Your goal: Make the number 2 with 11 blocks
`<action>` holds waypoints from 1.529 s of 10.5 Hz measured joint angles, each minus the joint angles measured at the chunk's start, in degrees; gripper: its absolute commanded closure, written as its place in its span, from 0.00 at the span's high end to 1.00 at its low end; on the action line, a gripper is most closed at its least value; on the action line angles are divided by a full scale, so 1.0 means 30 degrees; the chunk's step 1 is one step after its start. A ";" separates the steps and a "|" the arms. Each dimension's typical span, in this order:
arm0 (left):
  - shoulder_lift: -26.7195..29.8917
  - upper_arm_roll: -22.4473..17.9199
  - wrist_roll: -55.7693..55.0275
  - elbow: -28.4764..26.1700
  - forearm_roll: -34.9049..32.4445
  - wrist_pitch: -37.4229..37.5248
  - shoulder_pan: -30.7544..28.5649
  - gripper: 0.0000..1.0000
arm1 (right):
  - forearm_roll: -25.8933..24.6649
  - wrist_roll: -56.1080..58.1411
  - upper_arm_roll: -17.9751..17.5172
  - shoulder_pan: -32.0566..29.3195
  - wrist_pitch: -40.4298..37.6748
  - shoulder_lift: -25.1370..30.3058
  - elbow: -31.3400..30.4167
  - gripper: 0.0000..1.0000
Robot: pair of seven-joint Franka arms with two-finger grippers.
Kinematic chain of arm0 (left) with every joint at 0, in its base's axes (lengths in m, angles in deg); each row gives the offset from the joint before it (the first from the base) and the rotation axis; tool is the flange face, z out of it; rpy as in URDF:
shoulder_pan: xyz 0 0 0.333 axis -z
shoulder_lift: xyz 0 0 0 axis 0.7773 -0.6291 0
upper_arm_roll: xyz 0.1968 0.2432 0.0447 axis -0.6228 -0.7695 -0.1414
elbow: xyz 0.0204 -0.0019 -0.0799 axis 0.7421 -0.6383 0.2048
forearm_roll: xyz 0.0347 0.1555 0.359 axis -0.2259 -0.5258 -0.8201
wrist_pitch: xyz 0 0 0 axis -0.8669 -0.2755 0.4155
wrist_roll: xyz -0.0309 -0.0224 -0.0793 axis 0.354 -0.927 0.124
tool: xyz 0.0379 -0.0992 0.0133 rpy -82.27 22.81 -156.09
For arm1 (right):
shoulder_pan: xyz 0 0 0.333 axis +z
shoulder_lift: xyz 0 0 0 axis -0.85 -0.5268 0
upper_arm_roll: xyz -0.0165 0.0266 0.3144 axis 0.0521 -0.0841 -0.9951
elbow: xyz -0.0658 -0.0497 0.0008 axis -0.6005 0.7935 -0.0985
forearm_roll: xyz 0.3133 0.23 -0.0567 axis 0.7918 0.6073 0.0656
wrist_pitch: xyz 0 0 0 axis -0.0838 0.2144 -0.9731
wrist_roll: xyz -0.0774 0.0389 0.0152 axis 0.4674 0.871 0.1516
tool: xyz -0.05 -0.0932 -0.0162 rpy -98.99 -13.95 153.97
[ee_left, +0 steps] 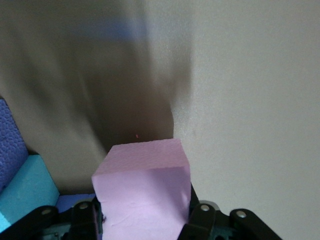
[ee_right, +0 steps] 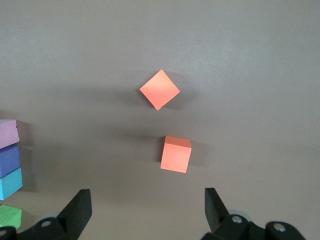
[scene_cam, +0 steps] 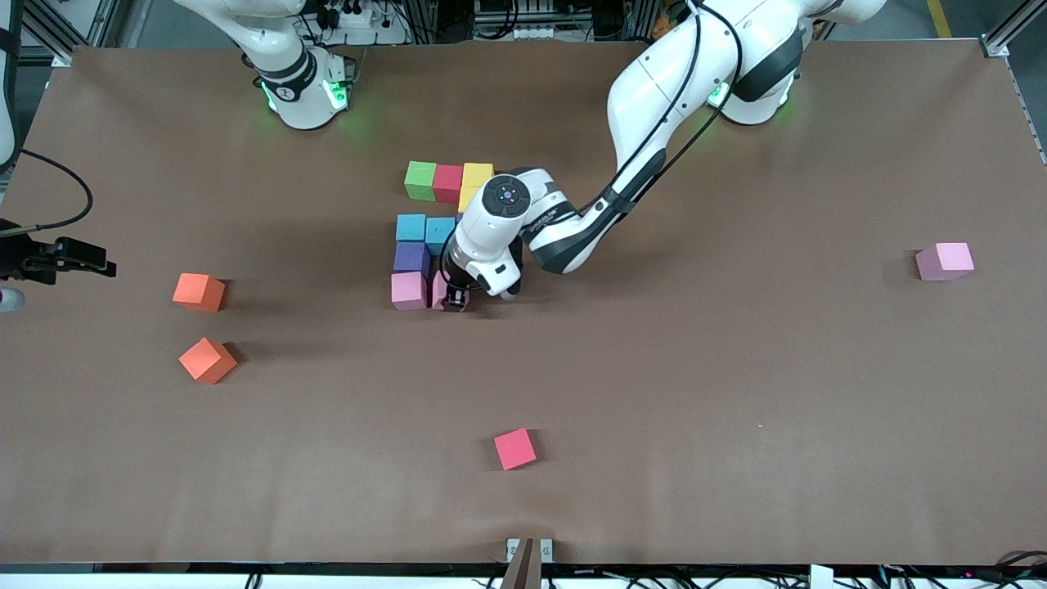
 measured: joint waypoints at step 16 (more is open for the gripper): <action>-0.0434 -0.0492 -0.0023 0.0019 0.0006 -0.1030 0.0600 0.15 | 0.0000 0.0007 -0.0005 0.0000 0.0117 -0.0019 0.0000 1.00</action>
